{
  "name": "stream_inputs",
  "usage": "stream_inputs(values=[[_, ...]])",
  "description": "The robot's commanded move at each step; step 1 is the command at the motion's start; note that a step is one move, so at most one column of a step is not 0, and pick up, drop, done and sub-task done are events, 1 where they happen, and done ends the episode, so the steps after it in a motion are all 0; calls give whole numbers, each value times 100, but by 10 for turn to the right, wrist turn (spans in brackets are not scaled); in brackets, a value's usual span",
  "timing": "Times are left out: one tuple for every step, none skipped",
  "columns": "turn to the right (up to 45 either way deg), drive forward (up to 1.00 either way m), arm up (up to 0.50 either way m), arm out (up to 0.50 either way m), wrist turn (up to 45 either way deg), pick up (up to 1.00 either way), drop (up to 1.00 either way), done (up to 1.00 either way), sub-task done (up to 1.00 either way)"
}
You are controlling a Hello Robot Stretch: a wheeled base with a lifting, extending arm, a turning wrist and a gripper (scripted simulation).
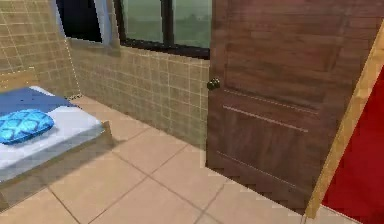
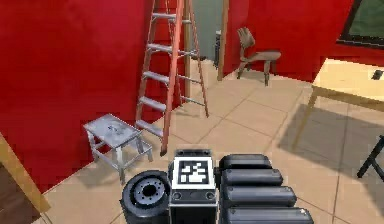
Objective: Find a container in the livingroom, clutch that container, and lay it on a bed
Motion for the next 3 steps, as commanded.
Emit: stream_inputs(values=[[-390, 0, 0, 0, 0, 0, 0, 0, 0], [0, 60, 0, 0, 0, 0, 0, 0, 0], [-150, 0, 0, 0, 0, 0, 0, 0, 0]])
